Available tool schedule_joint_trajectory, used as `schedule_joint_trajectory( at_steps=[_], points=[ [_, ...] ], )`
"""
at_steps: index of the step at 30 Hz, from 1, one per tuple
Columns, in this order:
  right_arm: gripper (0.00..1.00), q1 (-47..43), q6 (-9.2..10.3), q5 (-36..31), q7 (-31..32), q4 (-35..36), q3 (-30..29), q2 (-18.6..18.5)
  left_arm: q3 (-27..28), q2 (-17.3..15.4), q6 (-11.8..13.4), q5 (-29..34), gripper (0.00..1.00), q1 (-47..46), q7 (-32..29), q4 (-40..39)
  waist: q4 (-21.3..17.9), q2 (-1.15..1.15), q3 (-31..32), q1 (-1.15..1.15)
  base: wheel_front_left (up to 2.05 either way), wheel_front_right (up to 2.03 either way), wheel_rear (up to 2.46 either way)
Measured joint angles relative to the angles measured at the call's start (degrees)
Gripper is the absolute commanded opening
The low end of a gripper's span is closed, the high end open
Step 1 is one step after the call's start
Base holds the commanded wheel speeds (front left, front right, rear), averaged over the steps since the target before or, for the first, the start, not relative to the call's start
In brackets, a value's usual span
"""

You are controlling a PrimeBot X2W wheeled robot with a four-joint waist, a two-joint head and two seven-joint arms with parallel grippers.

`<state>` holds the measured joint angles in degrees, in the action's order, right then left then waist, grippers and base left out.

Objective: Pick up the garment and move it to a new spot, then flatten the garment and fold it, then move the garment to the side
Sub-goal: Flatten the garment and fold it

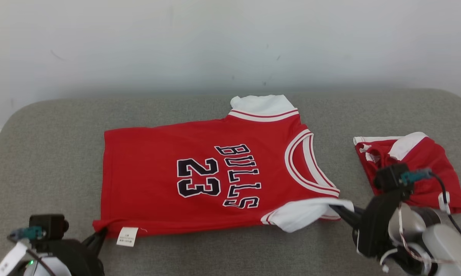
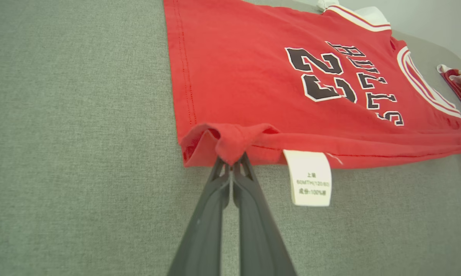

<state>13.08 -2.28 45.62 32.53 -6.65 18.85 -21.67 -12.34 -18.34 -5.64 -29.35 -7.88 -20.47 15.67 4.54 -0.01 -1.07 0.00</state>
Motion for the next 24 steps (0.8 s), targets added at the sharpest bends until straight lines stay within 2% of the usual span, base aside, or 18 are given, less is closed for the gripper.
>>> schedule_joint_trajectory(
  at_steps=[3, 10, 24],
  points=[
    [0.00, 5.2, 0.01, 0.2, 3.1, -2.8, 1.3, 0.4, -0.9, -0.2, -0.4, 0.0, 0.00, -3.4, -2.3, 1.7, 0.1, 0.00, -0.8, 0.00, 0.00, 0.00, 0.00],
    [0.00, 16.5, 0.25, 0.5, 8.8, -12.8, 3.9, 4.5, -1.5, -0.2, -0.5, -0.5, 0.00, -9.7, -6.3, 7.1, 0.3, 0.01, -3.2, 0.00, 0.00, 0.00, 0.00],
    [0.00, 30.2, 0.18, -1.5, 8.6, -27.0, 4.9, 9.0, -2.3, 0.6, -1.0, -1.0, 0.00, -17.7, -7.7, 15.0, 1.1, 0.01, -6.6, 0.00, 0.00, 0.00, 0.00]
  ],
)
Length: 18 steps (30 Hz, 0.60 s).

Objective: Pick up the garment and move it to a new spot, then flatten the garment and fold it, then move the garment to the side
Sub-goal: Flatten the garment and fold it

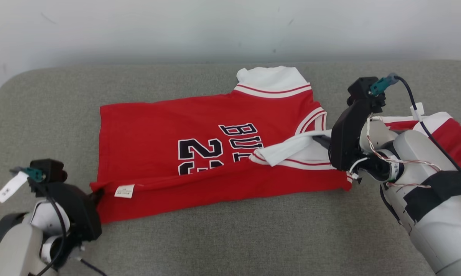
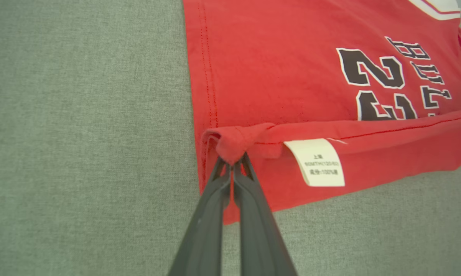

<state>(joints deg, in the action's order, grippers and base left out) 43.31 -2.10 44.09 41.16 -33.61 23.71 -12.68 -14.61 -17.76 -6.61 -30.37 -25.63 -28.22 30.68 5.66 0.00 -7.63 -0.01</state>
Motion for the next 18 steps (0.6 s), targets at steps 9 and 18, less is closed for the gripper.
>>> schedule_joint_trajectory(
  at_steps=[9, 18],
  points=[
    [0.13, 5.2, -0.65, -1.9, -4.4, -7.1, 0.5, 2.1, -0.9, 1.3, -0.5, 0.0, 0.00, -5.5, 1.3, 4.2, 0.5, 0.00, -3.2, 0.00, 0.00, 0.00, 0.00],
    [1.00, 6.9, -2.56, -3.4, -12.3, -12.1, 0.4, 2.5, -1.5, 1.7, -0.5, 1.3, 1.00, -7.6, 7.4, 7.8, 0.9, 0.00, -4.6, 0.00, 0.00, 0.00, 0.00]
  ],
)
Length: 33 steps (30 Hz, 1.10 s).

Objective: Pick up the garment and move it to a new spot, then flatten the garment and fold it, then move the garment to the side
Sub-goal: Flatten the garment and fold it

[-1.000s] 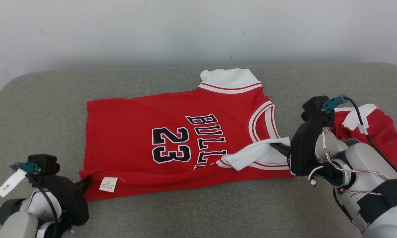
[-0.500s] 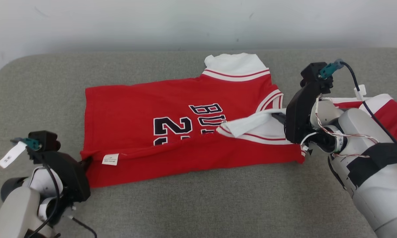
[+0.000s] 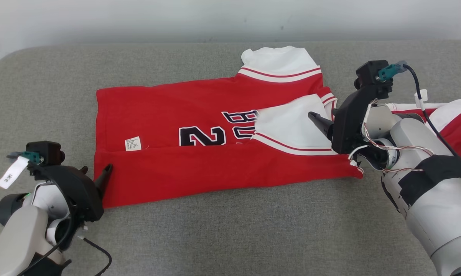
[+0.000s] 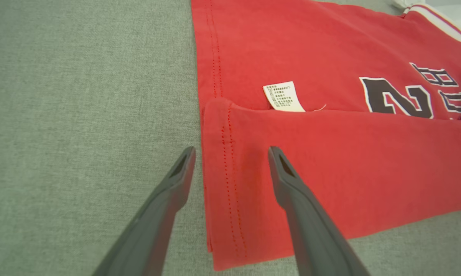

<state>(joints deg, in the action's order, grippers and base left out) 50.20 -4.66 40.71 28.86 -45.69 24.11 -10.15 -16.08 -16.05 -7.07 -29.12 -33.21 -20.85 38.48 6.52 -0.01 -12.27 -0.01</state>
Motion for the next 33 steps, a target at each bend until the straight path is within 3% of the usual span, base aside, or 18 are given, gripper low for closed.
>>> schedule_joint_trajectory(
  at_steps=[7, 18, 33],
  points=[
    [1.00, -1.4, -1.43, -0.4, -6.5, -0.4, 0.0, -1.7, 0.1, 0.3, 0.0, 0.4, 1.00, 1.3, 6.2, 0.4, 0.1, 0.00, 1.3, 0.01, 0.00, 0.00, 0.00],
    [1.00, -14.1, -1.91, -2.4, -16.9, 5.6, 0.8, -4.4, 0.4, 0.2, 1.1, 2.5, 1.00, 11.4, 16.2, -4.1, -0.3, 0.02, 4.4, 0.02, 0.00, 0.00, 0.00],
    [1.00, -20.5, -1.89, -5.6, -21.6, 8.7, 2.8, -6.6, 0.2, 0.9, 1.4, 2.8, 1.00, 14.1, 20.8, -3.5, -1.5, 0.01, 4.3, 0.01, 0.00, 0.00, 0.00]
  ],
)
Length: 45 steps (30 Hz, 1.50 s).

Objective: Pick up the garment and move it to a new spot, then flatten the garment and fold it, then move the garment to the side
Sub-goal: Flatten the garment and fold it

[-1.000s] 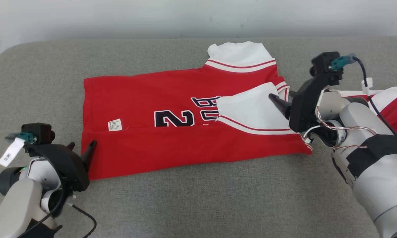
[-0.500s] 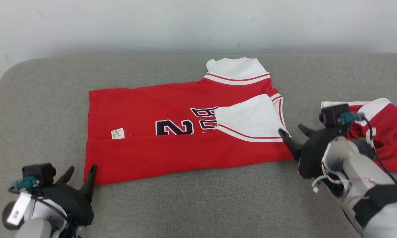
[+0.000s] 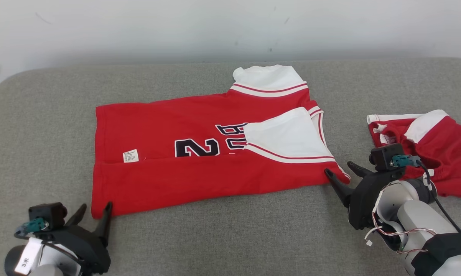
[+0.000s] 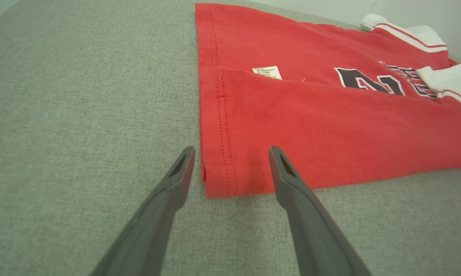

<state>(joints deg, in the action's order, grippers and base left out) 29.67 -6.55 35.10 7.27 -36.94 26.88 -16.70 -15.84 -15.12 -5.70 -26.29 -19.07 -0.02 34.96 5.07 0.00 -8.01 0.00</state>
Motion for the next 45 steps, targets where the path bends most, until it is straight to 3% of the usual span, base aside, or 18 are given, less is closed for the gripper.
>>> schedule_joint_trajectory(
  at_steps=[19, 20, 21, 22, 23, 35, 45],
  points=[
    [1.00, 0.5, 0.51, -2.0, 1.7, -1.7, 2.7, -0.2, -0.8, 0.9, -0.5, -1.0, 1.00, -5.0, -4.1, 9.3, 0.2, 0.00, -2.5, 0.00, 0.00, 0.00, 0.00],
    [0.81, 0.6, 0.51, -2.1, 1.9, -1.8, 2.8, -0.2, -0.8, 1.0, -0.8, -1.2, 1.00, -5.2, -4.4, 9.8, 0.2, 0.00, -2.5, 0.00, 0.00, 0.00, 0.00],
    [0.35, 0.8, 0.51, -2.4, 2.1, -1.9, 3.0, -0.2, -0.8, 1.0, -0.9, -1.5, 0.88, -5.4, -4.5, 10.2, 0.2, 0.00, -2.5, 0.00, 0.00, 0.00, 0.00],
    [0.00, 0.9, 0.51, -2.4, 2.3, -2.0, 3.0, -0.2, -0.7, 1.2, -0.9, -1.9, 0.20, -5.7, -4.6, 10.6, 0.2, 0.00, -2.4, 0.00, 0.00, 0.00, 0.00],
    [0.00, 1.0, 0.51, -2.4, 2.3, -2.1, 3.1, -0.2, -0.6, 1.3, -0.9, -2.6, 0.00, -5.9, -4.9, 10.9, 0.2, 0.00, -2.4, 0.00, 0.00, 0.00, 0.00],
    [0.00, 0.9, 0.44, -1.3, 2.2, -3.4, 2.9, 0.3, -1.1, 2.3, -1.4, -4.2, 0.00, -6.9, -5.3, 14.0, 0.8, -0.01, -0.8, -0.01, 0.00, 0.00, 0.00],
    [0.00, -6.6, -0.01, 0.9, 0.5, -1.6, 2.0, 0.0, -2.2, 2.3, -1.5, -4.4, 0.00, -2.0, -4.2, 14.4, 0.9, -0.01, 4.1, -0.01, 0.00, 0.00, 0.00]
  ],
)
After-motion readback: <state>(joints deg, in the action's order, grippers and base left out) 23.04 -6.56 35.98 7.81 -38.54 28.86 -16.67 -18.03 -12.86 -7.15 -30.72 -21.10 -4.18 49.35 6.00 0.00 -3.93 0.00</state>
